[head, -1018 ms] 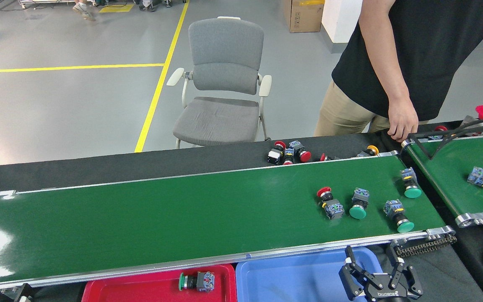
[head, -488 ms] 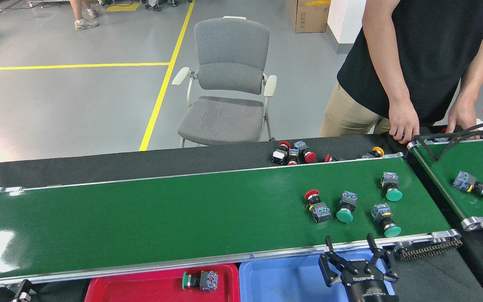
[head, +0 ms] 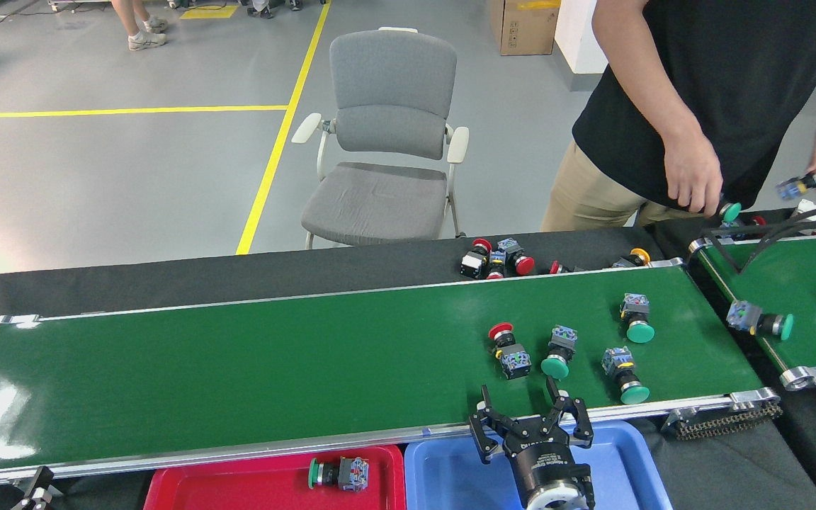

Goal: Pick switch part from conveyor to tray

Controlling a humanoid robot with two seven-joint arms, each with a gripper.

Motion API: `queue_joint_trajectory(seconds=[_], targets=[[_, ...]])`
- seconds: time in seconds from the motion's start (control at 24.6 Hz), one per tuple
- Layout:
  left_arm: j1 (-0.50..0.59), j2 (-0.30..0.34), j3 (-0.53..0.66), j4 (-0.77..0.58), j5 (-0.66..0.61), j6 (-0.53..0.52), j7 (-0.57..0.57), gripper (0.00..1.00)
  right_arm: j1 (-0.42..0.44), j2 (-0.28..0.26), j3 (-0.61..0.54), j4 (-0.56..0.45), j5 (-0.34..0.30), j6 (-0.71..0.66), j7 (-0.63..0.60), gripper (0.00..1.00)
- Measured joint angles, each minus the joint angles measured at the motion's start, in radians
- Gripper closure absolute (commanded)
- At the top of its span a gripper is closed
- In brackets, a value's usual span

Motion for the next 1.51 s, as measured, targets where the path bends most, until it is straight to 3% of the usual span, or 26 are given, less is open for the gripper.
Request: queue_joint_trajectory(seconds=[0.12, 0.24, 0.28, 0.41, 0.53, 0.61, 0.73, 0.81, 0.94, 0.98, 1.02, 1.06, 1.1, 1.18, 1.3, 1.38, 1.51], targets=[[-0.001, 0.0, 0.0, 0.004, 0.0, 0.0, 0.0, 0.0, -0.053, 0.026, 0.001, 0.067, 0.0, 0.005, 0.0, 0.0], [-0.011, 0.0, 0.0, 0.013, 0.0, 0.001, -0.001, 0.0, -0.088, 0.043, 0.007, 0.108, 0.0, 0.005, 0.0, 0.13], [-0.016, 0.0, -0.001, 0.016, 0.0, 0.001, -0.001, 0.0, -0.095, 0.043, 0.017, 0.119, 0.0, 0.006, 0.0, 0.26], [-0.021, 0.0, -0.001, 0.017, -0.001, 0.001, -0.001, 0.0, -0.113, 0.042, 0.053, 0.144, 0.0, 0.007, 0.0, 0.8], [-0.021, 0.0, -0.001, 0.017, -0.001, 0.001, -0.001, 0.0, -0.118, 0.042, 0.074, 0.152, -0.001, 0.008, 0.0, 0.97], [-0.02, 0.0, -0.001, 0.017, -0.001, 0.002, -0.001, 0.0, -0.118, 0.042, 0.085, 0.151, -0.002, 0.003, 0.0, 0.98], [-0.017, 0.0, -0.001, 0.017, -0.001, 0.004, -0.001, 0.0, -0.115, 0.03, 0.127, 0.118, -0.003, -0.006, 0.002, 0.98], [-0.016, 0.0, -0.001, 0.017, -0.001, 0.004, -0.001, 0.0, -0.104, -0.01, 0.189, 0.062, -0.005, -0.048, 0.003, 0.98], [-0.015, 0.0, -0.002, 0.017, -0.001, 0.004, -0.002, 0.0, -0.057, -0.077, 0.244, -0.058, -0.006, -0.19, 0.0, 0.98], [-0.015, 0.0, -0.002, 0.017, -0.001, 0.003, -0.002, 0.0, -0.037, -0.089, 0.254, -0.096, -0.006, -0.255, -0.012, 0.93], [-0.015, 0.0, -0.001, 0.017, -0.001, 0.003, -0.002, 0.0, -0.012, -0.097, 0.265, -0.136, -0.006, -0.351, -0.029, 0.7], [-0.014, 0.0, -0.001, 0.015, -0.001, 0.003, -0.002, 0.0, 0.006, -0.105, 0.273, -0.166, -0.006, -0.441, -0.047, 0.2], [-0.014, 0.0, -0.001, 0.012, -0.001, 0.002, -0.002, 0.0, 0.02, -0.112, 0.276, -0.183, -0.006, -0.52, -0.057, 0.01], [-0.013, 0.0, -0.001, 0.011, -0.001, -0.002, -0.002, 0.0, 0.029, -0.115, 0.279, -0.19, -0.006, -0.666, -0.072, 0.01], [-0.004, 0.0, -0.001, 0.011, -0.001, -0.038, -0.002, 0.0, 0.03, -0.115, 0.277, -0.191, -0.006, -0.765, -0.079, 0.01], [0.011, 0.0, 0.0, 0.009, -0.001, -0.077, -0.004, 0.0, 0.043, -0.111, 0.255, -0.202, -0.013, -0.767, -0.081, 0.01], [0.022, 0.0, 0.005, 0.006, -0.001, -0.096, -0.006, 0.0, 0.124, -0.11, 0.148, -0.26, -0.043, -0.622, -0.081, 0.03]])
